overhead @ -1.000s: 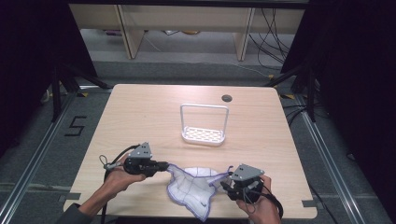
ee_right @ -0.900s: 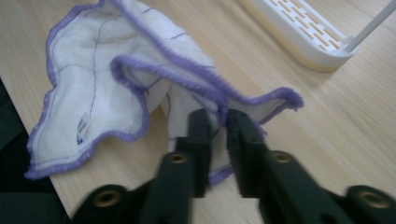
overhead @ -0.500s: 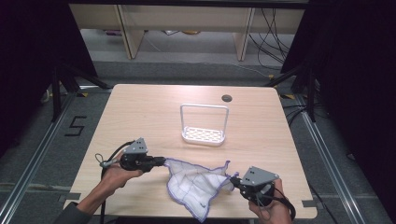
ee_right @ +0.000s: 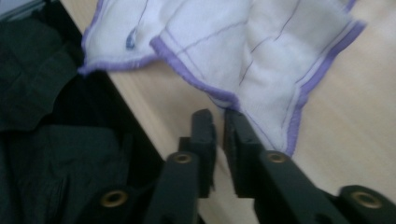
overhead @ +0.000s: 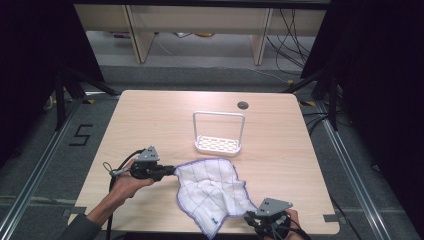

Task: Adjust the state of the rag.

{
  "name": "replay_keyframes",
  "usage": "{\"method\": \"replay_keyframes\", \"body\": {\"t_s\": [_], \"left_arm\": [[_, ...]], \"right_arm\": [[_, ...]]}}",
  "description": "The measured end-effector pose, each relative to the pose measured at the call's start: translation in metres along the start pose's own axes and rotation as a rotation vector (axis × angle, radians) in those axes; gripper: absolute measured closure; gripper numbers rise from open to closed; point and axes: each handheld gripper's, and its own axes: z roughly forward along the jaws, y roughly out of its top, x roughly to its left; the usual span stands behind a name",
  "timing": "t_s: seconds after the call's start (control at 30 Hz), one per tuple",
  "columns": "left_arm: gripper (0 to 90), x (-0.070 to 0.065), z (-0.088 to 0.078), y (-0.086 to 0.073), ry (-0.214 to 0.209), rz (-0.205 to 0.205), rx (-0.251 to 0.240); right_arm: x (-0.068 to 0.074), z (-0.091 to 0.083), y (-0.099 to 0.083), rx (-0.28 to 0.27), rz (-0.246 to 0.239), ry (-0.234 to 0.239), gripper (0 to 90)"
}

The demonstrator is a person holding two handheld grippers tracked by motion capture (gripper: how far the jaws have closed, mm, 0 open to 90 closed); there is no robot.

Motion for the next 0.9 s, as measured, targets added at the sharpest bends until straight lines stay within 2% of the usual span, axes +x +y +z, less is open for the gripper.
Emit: {"method": "replay_keyframes", "body": {"t_s": [0.03,0.07,0.1,0.13,0.17,0.2,0.23,0.27,0.3,0.33,0.37,0.4,0.43,0.47,0.53,0.63,0.67,0.7,0.73,0.77,0.83,0.9], "left_arm": [[85.7,0.0,0.001,0.0,0.003,0.006,0.007],[85.7,0.0,0.001,0.0,-0.002,0.0,0.002],[85.7,0.0,0.001,0.0,-0.002,0.0,0.002],[85.7,0.0,0.002,0.0,-0.002,0.001,0.005],[85.7,0.0,0.002,0.0,-0.006,0.003,0.006],[85.7,0.0,0.002,0.0,-0.007,0.007,0.008],[85.6,-0.001,0.002,0.0,-0.002,0.009,0.011],[85.6,-0.001,0.003,0.0,-0.002,0.013,0.012],[85.6,-0.001,0.003,0.0,-0.002,0.013,0.012],[85.6,-0.001,0.002,0.0,-0.008,0.012,0.01],[85.6,-0.001,0.002,0.0,-0.008,0.013,0.008],[85.6,-0.002,0.001,0.0,-0.006,0.011,0.01],[85.6,-0.001,0.001,0.0,-0.009,0.009,0.012],[85.5,-0.001,0.001,0.0,-0.009,0.009,0.012],[85.5,-0.001,0.001,0.0,-0.005,0.008,0.007],[85.4,0.0,0.003,0.0,0.0,0.017,0.016],[85.4,0.0,0.003,0.0,0.0,0.017,0.016],[85.3,-0.001,0.004,0.0,-0.005,0.014,0.01],[85.3,-0.001,0.004,0.0,-0.004,0.015,0.012],[85.3,-0.001,0.004,0.0,-0.002,0.016,0.017],[85.2,-0.001,0.005,0.0,0.004,0.022,0.023],[85.2,-0.001,0.006,0.0,-0.002,0.02,0.018]], "right_arm": [[-0.003,-0.008,0.005,-0.012,-0.005,0.01,66.3],[-0.007,-0.014,0.011,-0.054,-0.013,-0.007,62.4],[-0.007,-0.014,0.011,-0.054,-0.013,-0.007,62.4],[-0.013,-0.025,0.024,-0.113,0.019,-0.034,58.4],[-0.013,-0.025,0.024,-0.113,0.019,-0.034,58.4],[-0.019,-0.026,0.031,-0.133,-0.002,-0.051,58.2],[-0.024,-0.025,0.038,-0.141,0.003,-0.067,57.8],[-0.037,-0.017,0.049,-0.158,0.032,-0.094,57.5],[-0.037,-0.017,0.049,-0.158,0.032,-0.094,57.5],[-0.051,-0.003,0.058,-0.16,0.067,-0.092,56.1],[-0.051,-0.003,0.058,-0.16,0.067,-0.092,56.1],[-0.063,0.011,0.065,-0.165,0.086,-0.09,53.9],[-0.067,0.019,0.068,-0.171,0.085,-0.082,53.9],[-0.067,0.019,0.068,-0.171,0.085,-0.082,53.9],[-0.076,0.032,0.071,-0.169,0.081,-0.072,54.8],[-0.087,0.047,0.078,-0.128,0.084,-0.081,55.2],[-0.087,0.047,0.078,-0.128,0.084,-0.081,55.2],[-0.093,0.055,0.079,-0.12,0.087,-0.089,55.1],[-0.094,0.058,0.079,-0.101,0.115,-0.082,54.7],[-0.097,0.06,0.08,-0.094,0.106,-0.082,54.5],[-0.1,0.065,0.08,-0.075,0.129,-0.085,53.9],[-0.104,0.07,0.08,-0.082,0.097,-0.088,53.9]]}}
